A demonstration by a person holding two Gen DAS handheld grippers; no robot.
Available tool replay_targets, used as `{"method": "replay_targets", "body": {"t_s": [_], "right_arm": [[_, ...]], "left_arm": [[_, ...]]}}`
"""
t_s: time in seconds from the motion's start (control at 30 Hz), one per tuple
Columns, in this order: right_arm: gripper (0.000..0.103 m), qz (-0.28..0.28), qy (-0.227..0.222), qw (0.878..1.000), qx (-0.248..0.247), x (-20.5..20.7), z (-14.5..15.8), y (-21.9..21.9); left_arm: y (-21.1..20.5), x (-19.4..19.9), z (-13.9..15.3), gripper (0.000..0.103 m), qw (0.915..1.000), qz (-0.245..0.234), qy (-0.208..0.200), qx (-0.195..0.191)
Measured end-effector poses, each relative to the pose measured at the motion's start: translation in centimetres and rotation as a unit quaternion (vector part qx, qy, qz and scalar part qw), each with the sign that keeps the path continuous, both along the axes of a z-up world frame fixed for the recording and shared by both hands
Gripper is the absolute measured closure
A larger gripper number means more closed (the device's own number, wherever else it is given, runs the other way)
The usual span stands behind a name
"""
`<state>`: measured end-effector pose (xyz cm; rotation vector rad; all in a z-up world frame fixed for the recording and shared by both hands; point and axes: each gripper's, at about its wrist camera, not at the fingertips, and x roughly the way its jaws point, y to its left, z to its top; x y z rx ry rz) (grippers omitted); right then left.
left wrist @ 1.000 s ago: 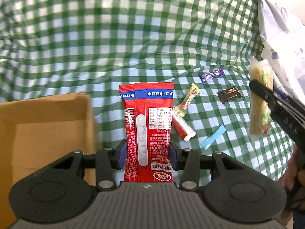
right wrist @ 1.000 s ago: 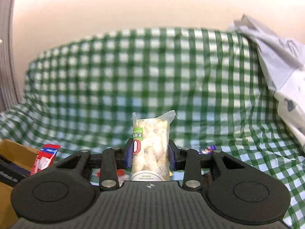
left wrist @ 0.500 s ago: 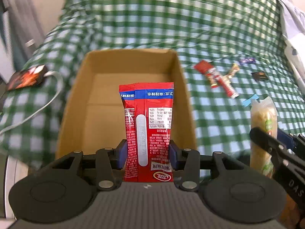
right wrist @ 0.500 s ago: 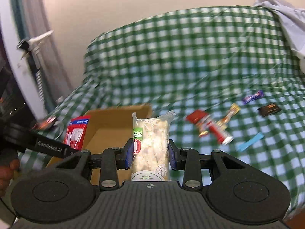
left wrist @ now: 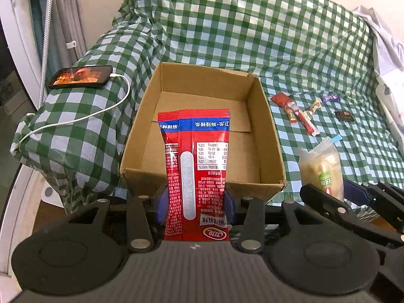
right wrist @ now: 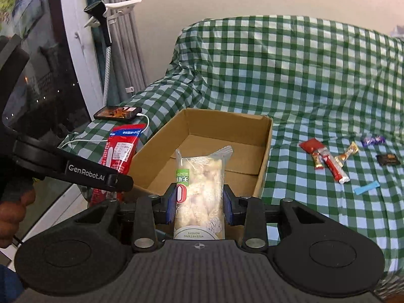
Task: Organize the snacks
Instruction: 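Carry the red wafer pack and peanut bar over the box with both tools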
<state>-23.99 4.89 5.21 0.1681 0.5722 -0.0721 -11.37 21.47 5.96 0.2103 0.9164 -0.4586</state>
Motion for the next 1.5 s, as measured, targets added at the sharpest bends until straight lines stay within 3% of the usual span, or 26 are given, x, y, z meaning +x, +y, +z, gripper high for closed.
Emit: {"method": "replay_targets", "body": {"t_s": [0.73,1.23,1.5], "right_arm": [[0.065,-0.002,0.037,0.999,-0.014,2.0,-0.5,-0.2],[0.065,0.000,0.053,0.999,-0.006,7.8,-1.5,-0.2],[0.065,-0.001,0.071,0.997,0.005,12.1,-3.6,-2.4]], "left_arm": [[0.7,3.1,-0.5,0.054,0.9997,0.017,0.006,-0.016],[-1.3,8.7,-1.5,0.054,0.9997,0.023,0.006,-0.002],[-3.3,12.6,-3.4,0.054,0.9994,0.022,0.023,0.015]]}}
